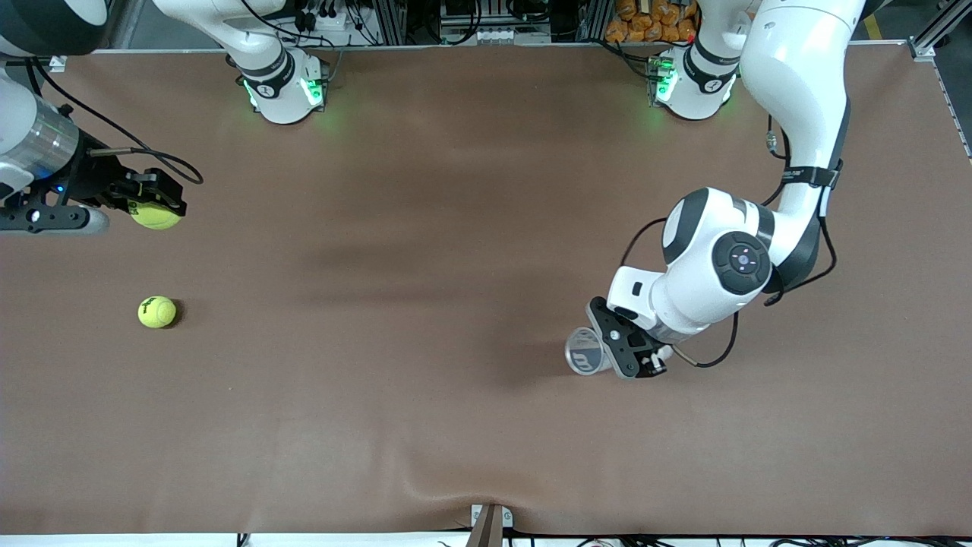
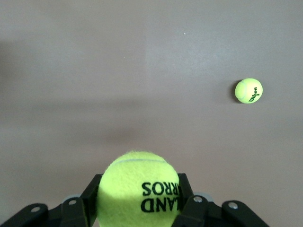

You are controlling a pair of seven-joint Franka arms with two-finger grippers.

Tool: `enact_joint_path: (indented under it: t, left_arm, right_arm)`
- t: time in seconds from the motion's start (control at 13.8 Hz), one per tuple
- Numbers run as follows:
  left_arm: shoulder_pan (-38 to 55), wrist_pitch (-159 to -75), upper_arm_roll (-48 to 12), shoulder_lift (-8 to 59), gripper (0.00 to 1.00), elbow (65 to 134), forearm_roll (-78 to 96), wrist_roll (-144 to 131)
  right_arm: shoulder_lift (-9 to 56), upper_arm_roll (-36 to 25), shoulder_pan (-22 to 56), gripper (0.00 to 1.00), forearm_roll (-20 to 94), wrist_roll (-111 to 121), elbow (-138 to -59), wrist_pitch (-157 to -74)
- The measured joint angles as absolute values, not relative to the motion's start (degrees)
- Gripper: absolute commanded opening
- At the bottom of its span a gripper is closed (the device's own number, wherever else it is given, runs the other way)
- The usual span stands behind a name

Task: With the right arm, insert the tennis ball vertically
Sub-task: 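Lift the can upright with the left gripper while the right gripper lifts the ball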

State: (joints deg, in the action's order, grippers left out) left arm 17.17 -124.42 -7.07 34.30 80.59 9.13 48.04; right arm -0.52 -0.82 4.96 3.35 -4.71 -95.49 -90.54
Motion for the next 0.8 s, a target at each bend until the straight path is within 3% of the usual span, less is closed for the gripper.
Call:
enact_joint_path:
  t: [0.51,0.8]
  left_arm:
    - [18.38,-139.00,-13.18,34.30,0.57,81.06,13.74,39.40]
    - [24.70,-150.37,-14.66,36.42,0.57,82.15,14.15,28.77]
  right_arm:
    - [0.25,-1.05,4.10,0.00,3.33,-4.70,-95.43,-90.67]
    - [0.26,-1.07,4.09,0.00,3.33,-4.70,-95.41,-90.66]
